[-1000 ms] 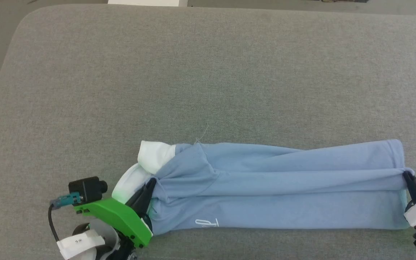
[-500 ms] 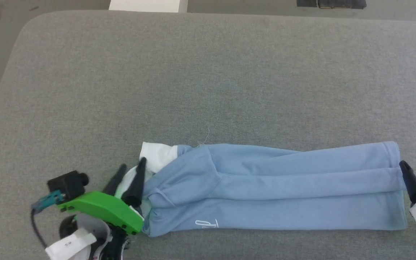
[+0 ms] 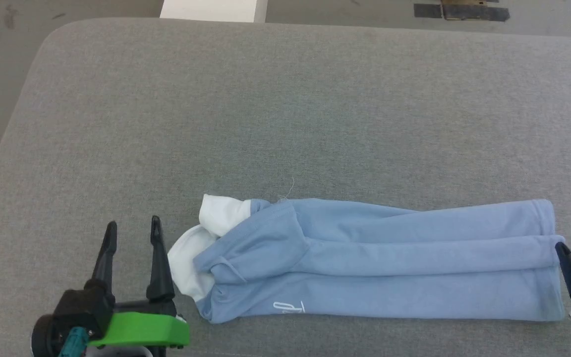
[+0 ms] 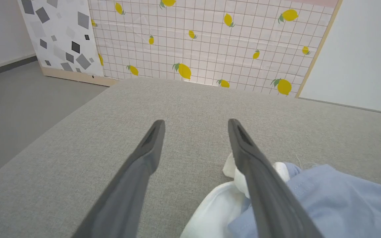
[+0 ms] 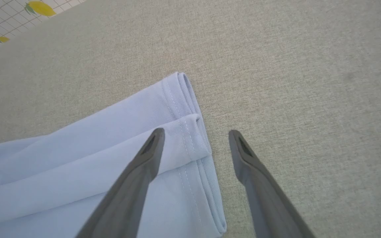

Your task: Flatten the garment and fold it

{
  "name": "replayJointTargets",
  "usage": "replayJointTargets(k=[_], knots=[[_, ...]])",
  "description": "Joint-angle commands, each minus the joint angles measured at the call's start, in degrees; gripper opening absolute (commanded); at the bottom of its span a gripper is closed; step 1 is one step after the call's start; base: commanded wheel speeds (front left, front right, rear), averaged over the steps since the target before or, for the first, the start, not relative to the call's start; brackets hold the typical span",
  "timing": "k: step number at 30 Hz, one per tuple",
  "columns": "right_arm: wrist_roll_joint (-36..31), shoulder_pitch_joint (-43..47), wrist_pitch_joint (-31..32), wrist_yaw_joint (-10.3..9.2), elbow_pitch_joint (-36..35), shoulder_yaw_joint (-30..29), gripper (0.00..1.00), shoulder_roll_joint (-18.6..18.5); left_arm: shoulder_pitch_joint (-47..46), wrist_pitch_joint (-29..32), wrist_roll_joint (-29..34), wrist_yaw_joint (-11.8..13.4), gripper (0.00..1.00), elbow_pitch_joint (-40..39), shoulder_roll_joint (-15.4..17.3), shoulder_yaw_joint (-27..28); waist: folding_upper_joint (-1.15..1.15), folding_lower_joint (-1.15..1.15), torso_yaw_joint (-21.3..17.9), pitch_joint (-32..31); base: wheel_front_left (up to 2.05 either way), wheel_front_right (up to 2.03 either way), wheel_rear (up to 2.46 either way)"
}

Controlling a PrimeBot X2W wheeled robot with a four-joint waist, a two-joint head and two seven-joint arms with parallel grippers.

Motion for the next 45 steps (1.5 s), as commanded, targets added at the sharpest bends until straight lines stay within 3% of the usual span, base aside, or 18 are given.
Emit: replayJointTargets(k=[1,14,15,16,21,27,32,40,45], knots=[[-0.6,0.1,0.2,-0.08,0.4,0.3,1.00,-0.3,0.9,-0.5,0.9,0.4,1.00,0.3,-0.6,-0.1,0.00,0.00,0.5,0.4,0.00,0.00,0.00],[-1.5,-2.5,2.3,-0.08,10.2,1.4,1.00,-2.1,0.3,-0.7,3.4,-2.0,1.00,3.5,-2.2,0.1,0.00,0.00,3.7,2.0,0.00,0.00,0.00],[-1.1,-2.6,3.2,-0.08,10.7,1.2,0.28,-1.9,0.2,-0.7,3.7,-2.2,1.00,3.8,-1.9,-0.1,0.00,0.00,3.8,2.0,0.00,0.00,0.00],[-0.9,-2.7,4.0,-0.08,11.0,1.2,0.00,-1.9,0.2,-0.7,3.9,-2.2,1.00,4.0,-1.7,-0.2,0.00,0.00,3.8,2.0,0.00,0.00,0.00],[-0.5,-3.0,6.4,-0.08,10.8,1.7,0.00,-2.1,-0.1,-0.7,4.2,-2.6,1.00,4.9,-1.3,-0.5,0.00,0.00,3.7,1.4,0.00,0.00,0.00],[-2.8,-5.0,3.7,-0.08,10.1,0.3,0.00,-3.0,0.1,-0.5,4.3,-2.8,1.00,5.4,-0.9,-1.2,0.00,0.00,2.8,-0.2,0.00,0.00,0.00],[-5.6,-7.5,1.1,-0.08,12.2,-2.1,0.00,-6.1,-0.2,-0.3,5.0,-3.2,1.00,5.6,-0.4,-2.3,0.00,0.00,2.1,-0.8,0.00,0.00,0.00],[-11.8,-10.4,-3.3,-0.08,19.9,-10.5,0.00,-12.7,-0.8,-0.3,6.0,-3.6,1.00,5.8,0.0,-3.7,0.00,0.00,1.5,-1.5,0.00,0.00,0.00],[-11.8,-10.4,-4.5,-0.08,20.3,-10.6,0.00,-12.5,-0.7,-0.3,5.8,-3.1,1.00,5.9,0.1,-3.5,0.00,0.00,0.8,-1.9,0.00,0.00,0.00]])
